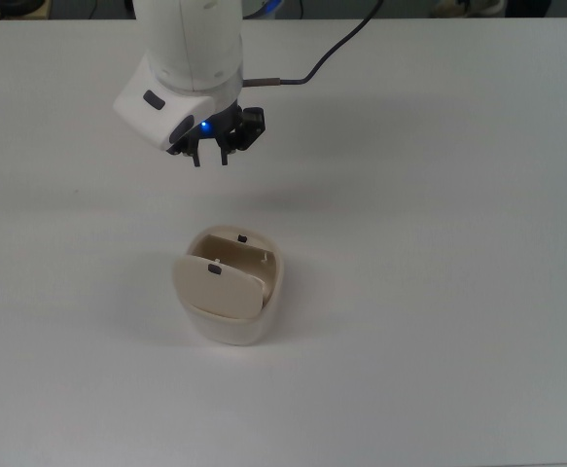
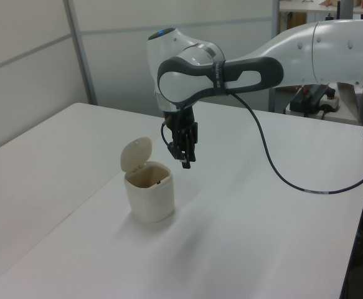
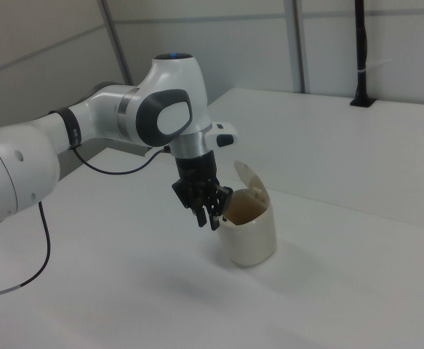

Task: Close the trash can
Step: 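Raise the gripper and move it behind the open cream lid, then push the open lid forward and down with the gripper fingertips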

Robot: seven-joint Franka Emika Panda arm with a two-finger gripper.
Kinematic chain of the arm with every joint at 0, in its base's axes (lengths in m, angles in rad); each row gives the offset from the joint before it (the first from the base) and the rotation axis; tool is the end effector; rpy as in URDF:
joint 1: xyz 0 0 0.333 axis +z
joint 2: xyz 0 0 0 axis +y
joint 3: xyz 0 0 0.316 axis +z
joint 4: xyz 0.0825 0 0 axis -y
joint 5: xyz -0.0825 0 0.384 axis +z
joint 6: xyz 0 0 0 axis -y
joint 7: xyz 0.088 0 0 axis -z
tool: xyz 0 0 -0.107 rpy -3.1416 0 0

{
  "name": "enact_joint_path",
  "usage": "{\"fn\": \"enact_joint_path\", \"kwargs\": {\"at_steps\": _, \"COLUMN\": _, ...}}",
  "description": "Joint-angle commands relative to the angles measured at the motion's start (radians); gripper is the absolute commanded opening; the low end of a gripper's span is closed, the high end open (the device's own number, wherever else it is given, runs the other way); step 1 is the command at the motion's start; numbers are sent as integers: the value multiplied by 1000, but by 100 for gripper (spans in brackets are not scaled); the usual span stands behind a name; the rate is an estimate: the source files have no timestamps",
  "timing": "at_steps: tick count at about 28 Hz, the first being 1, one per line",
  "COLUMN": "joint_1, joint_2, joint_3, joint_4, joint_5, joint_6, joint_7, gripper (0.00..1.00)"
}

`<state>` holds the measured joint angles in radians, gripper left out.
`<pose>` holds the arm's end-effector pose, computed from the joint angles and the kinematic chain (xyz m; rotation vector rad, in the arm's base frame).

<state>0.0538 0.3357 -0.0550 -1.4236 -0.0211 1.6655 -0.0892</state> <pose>0.6522 0.0021 0.4988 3.0998 0.1446 -0.1475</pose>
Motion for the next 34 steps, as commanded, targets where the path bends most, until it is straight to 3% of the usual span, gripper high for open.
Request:
{"fn": "enact_joint_path", "kwargs": {"at_steps": 1, "joint_1": 0, "joint_2": -18, "joint_3": -2, "joint_4": -9, "joint_5": -8, "joint_6": -23, "joint_7": -14, "gripper": 0}}
{"fn": "enact_joint_path", "kwargs": {"at_steps": 7, "joint_1": -2, "joint_2": -17, "joint_3": -5, "joint_4": -8, "joint_5": -2, "joint_6": -9, "joint_7": -11, "gripper": 0}}
{"fn": "enact_joint_path", "kwargs": {"at_steps": 12, "joint_1": -12, "joint_2": -6, "joint_3": -5, "joint_4": 35, "joint_5": 15, "joint_6": 63, "joint_7": -3, "gripper": 0}}
{"fn": "enact_joint_path", "kwargs": {"at_steps": 21, "joint_1": -11, "joint_2": 0, "joint_3": 0, "joint_4": 52, "joint_5": 89, "joint_6": 348, "joint_7": 26, "gripper": 0}}
{"fn": "enact_joint_path", "kwargs": {"at_steps": 26, "joint_1": -11, "joint_2": 38, "joint_3": 6, "joint_4": 52, "joint_5": 121, "joint_6": 521, "joint_7": 28, "gripper": 0}}
{"fn": "enact_joint_path", "kwargs": {"at_steps": 34, "joint_1": -8, "joint_2": 106, "joint_3": 7, "joint_4": 52, "joint_5": 125, "joint_6": 743, "joint_7": 34, "gripper": 0}}
